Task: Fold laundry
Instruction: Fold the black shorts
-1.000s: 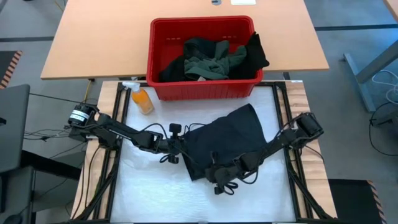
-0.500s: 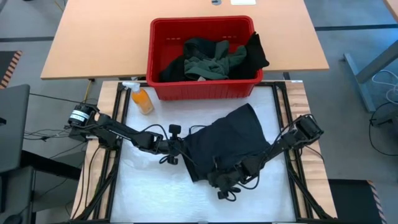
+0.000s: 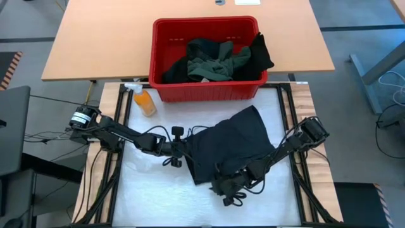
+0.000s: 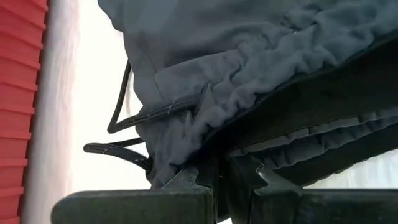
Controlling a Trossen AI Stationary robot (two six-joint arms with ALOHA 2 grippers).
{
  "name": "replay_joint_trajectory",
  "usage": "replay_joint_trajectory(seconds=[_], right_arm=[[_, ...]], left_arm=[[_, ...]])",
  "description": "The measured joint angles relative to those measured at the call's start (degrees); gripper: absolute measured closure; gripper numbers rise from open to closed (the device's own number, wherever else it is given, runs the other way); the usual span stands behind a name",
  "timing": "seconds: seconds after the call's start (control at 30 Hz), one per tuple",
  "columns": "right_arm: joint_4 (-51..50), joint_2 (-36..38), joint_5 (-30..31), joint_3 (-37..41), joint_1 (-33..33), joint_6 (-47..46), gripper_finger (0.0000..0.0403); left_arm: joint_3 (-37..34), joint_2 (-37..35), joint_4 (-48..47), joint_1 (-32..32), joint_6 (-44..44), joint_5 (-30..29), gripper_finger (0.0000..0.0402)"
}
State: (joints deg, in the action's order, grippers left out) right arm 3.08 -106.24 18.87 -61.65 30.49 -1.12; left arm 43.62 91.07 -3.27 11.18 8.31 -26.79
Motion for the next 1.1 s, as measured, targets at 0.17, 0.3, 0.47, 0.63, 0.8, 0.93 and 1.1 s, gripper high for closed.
replay_joint_trajectory(seconds=[0.17, 0.3, 0.47, 0.63, 0.8, 0.93, 1.1], right_arm=[[0.8, 0.0, 0.7, 0.0, -0.2, 0.8, 0.0186], [2.2, -0.2, 3.1, 0.0, -0.2, 3.5, 0.0170], [6.9, -2.3, 2.5, -0.1, -1.2, 4.6, 0.0168], [7.7, -5.4, 0.9, -1.0, -2.9, 3.7, 0.0168], [8.1, -8.9, -0.6, -2.1, -1.8, 1.8, 0.0168], [9.1, -12.1, -0.5, -3.1, -1.2, 0.6, 0.0168], [10.5, -14.6, -0.3, -4.5, -1.3, 0.1, 0.0169]], left_arm=[[0.0, 0.0, 0.1, 0.0, 0.0, 0.2, 0.0401], [0.0, 0.0, 0.2, 0.0, 0.0, 0.4, 0.0401], [0.0, 0.0, 0.5, 0.0, 0.0, 0.5, 0.0401], [0.0, 0.0, 1.3, 0.0, 0.2, 0.5, 0.0401], [0.0, 0.0, 1.2, 0.1, 0.4, 1.0, 0.0401], [-0.9, 0.0, 2.3, 0.4, 0.5, 2.4, 0.0401], [-2.0, 0.0, 3.0, 1.0, 0.2, 3.0, 0.0401]])
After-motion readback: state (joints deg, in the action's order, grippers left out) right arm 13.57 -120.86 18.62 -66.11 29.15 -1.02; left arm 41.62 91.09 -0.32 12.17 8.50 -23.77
